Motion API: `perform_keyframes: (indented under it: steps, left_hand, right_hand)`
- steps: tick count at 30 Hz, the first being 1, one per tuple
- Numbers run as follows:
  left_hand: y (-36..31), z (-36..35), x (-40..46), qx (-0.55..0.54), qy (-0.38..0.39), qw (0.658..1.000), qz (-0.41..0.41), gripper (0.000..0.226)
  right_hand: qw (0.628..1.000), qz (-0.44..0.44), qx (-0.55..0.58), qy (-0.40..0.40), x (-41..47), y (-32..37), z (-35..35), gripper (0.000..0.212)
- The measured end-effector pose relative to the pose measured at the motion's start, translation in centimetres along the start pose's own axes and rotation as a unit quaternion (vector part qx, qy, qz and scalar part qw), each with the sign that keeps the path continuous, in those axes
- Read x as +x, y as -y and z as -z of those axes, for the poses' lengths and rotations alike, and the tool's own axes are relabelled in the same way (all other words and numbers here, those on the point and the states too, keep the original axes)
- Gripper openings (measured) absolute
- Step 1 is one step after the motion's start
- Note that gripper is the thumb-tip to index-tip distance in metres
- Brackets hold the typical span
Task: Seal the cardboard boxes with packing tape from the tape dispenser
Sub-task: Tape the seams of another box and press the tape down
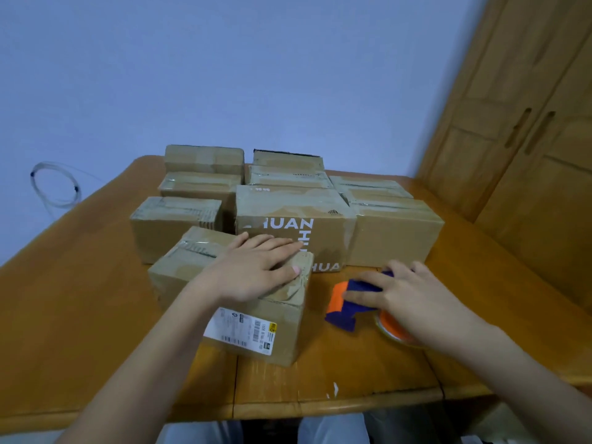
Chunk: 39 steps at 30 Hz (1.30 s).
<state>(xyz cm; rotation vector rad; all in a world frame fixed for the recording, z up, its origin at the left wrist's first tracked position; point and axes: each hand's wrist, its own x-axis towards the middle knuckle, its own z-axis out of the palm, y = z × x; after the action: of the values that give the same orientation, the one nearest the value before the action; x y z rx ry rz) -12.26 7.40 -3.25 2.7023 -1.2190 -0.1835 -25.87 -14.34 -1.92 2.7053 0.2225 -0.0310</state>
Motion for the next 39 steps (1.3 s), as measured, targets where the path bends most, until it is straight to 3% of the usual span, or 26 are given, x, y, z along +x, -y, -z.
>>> perform_keyframes:
  steps: [3, 7, 11, 14, 19, 25, 28, 34, 39]
  left_hand:
    - [-0.1, 0.3, 0.1, -0.027, 0.001, 1.000, 0.005, 0.055]
    - [-0.2, 2.4, -0.8, -0.182, 0.048, 0.982, -0.006, 0.068]
    - [0.4, 3.9, -1.0, -0.113, 0.110, 0.986, -0.047, 0.057]
    - [0.9, 3.8, -0.4, -0.095, 0.113, 0.986, -0.074, 0.058]
    - [0.9, 2.9, -0.5, 0.004, 0.061, 0.997, -0.038, 0.065]
    - [0.6, 2.3, -0.9, 0.118, -0.026, 0.993, -0.008, 0.087]
    - [0.5, 2.4, -0.6, 0.134, -0.066, 0.989, 0.016, 0.074]
    - [-0.6, 2.7, 0.4, 0.194, -0.076, 0.974, 0.089, 0.089]
    - [-1.1, 2.2, 1.1, 0.088, -0.050, 0.984, 0.144, 0.091]
  right_hand:
    - [0.998, -0.030, 0.060, -0.003, -0.9, -0.1, -0.2, 0.059]
    - [0.970, -0.099, 0.206, -0.087, -1.6, -1.7, -0.9, 0.081]
    - [0.922, -0.158, 0.310, -0.168, -1.4, -1.5, -2.3, 0.089]
    - [0.872, -0.180, 0.387, -0.238, -1.1, -0.7, -3.7, 0.095]
    - [0.775, -0.197, 0.497, -0.336, -0.9, 1.9, -5.2, 0.097]
    - [0.678, -0.267, 0.569, -0.380, -1.7, 4.0, -6.1, 0.084]
    - [0.666, -0.269, 0.579, -0.386, -2.3, 4.0, -6.1, 0.079]
    - [0.652, -0.259, 0.598, -0.388, -2.2, 3.8, -5.4, 0.071]
    - [0.638, -0.245, 0.613, -0.397, -1.7, 3.9, -4.8, 0.072]
